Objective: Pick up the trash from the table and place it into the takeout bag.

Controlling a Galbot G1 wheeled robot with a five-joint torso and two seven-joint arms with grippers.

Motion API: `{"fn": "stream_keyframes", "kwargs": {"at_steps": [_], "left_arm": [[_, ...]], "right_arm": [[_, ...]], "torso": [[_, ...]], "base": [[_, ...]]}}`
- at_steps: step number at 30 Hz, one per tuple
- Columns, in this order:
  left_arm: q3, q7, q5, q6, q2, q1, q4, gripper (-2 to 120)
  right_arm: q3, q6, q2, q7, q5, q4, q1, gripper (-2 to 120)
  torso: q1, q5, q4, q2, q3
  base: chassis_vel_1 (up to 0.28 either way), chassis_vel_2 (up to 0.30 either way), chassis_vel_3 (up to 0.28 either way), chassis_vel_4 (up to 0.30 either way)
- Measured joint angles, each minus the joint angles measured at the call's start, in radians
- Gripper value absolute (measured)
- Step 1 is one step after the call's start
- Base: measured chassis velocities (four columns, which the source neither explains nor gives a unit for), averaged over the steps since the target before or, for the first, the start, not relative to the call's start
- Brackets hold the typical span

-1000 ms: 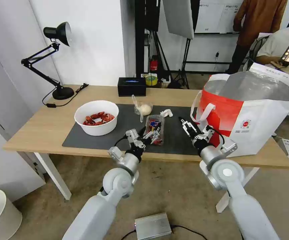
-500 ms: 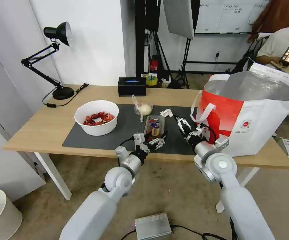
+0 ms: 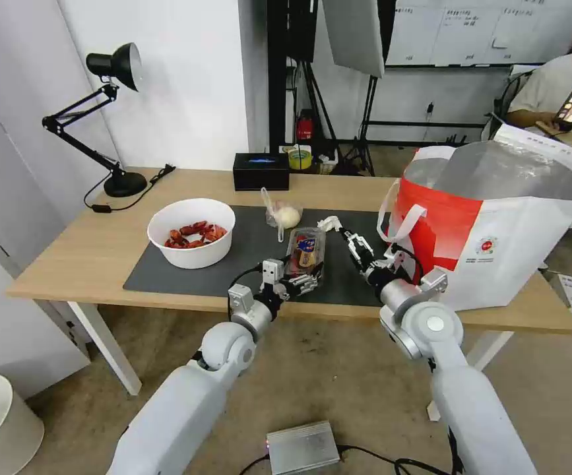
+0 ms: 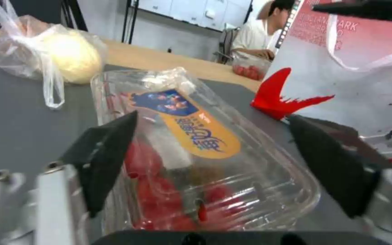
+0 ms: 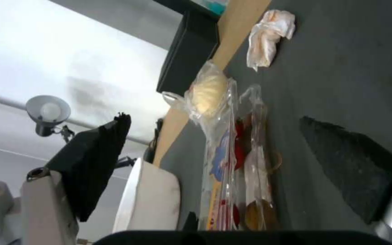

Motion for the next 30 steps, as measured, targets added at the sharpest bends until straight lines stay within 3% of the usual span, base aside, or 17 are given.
{"fn": "stream_keyframes", "kwargs": {"at_steps": [3, 7, 8, 9, 10, 14, 20, 30], "left_arm": [[-0.002, 0.000, 0.002, -0.007, -0.006, 0.003, 0.001, 70], [-0.002, -0.001, 0.006, -0.007, -0.008, 0.005, 0.005, 64], [-0.002, -0.002, 0.013, -0.006, -0.010, 0.008, 0.006, 55], [-0.006, -0.003, 0.071, 0.001, -0.013, 0.019, 0.011, 39], [-0.007, -0.003, 0.084, 0.002, -0.012, 0.021, 0.013, 34], [-0.009, -0.002, 0.103, 0.004, -0.012, 0.024, 0.014, 27], [-0.010, 0.007, 0.127, 0.008, -0.007, 0.031, 0.011, 0], [0.001, 0.014, 0.140, 0.010, -0.013, 0.032, -0.003, 0]], "right_arm": [[0.000, 0.000, 0.000, -0.003, -0.006, 0.000, -0.005, 92], [-0.001, 0.000, 0.000, -0.004, -0.009, 0.000, -0.006, 92], [-0.003, 0.000, 0.001, -0.005, -0.011, 0.000, -0.006, 91], [-0.014, -0.003, 0.008, -0.007, -0.007, -0.005, 0.001, 91], [-0.017, -0.005, 0.010, -0.007, -0.005, -0.008, 0.004, 91], [-0.021, -0.011, 0.013, -0.007, 0.000, -0.014, 0.009, 91], [-0.022, -0.051, 0.019, 0.029, 0.015, -0.033, 0.020, 89], [-0.019, -0.092, -0.011, 0.028, -0.015, -0.014, 0.000, 89]], "torso": [[0.000, 0.0000, 0.0000, 0.000, 0.000], [0.000, 0.0000, -0.0001, 0.000, 0.000], [0.000, 0.0000, 0.0000, 0.000, 0.000], [0.000, 0.0000, 0.0000, 0.000, 0.000], [0.000, 0.0000, 0.0001, 0.000, 0.000], [0.000, 0.0000, 0.0001, 0.000, 0.000], [0.000, 0.0000, 0.0000, 0.000, 0.000], [0.000, 0.0000, -0.0001, 0.000, 0.000]], "base": [[0.000, 0.000, 0.000, 0.000], [0.000, 0.000, 0.000, 0.000], [0.000, 0.000, 0.000, 0.000], [0.000, 0.000, 0.000, 0.000], [0.000, 0.000, 0.000, 0.000], [0.000, 0.000, 0.000, 0.000], [0.000, 0.000, 0.000, 0.000], [0.000, 0.000, 0.000, 0.000]]}}
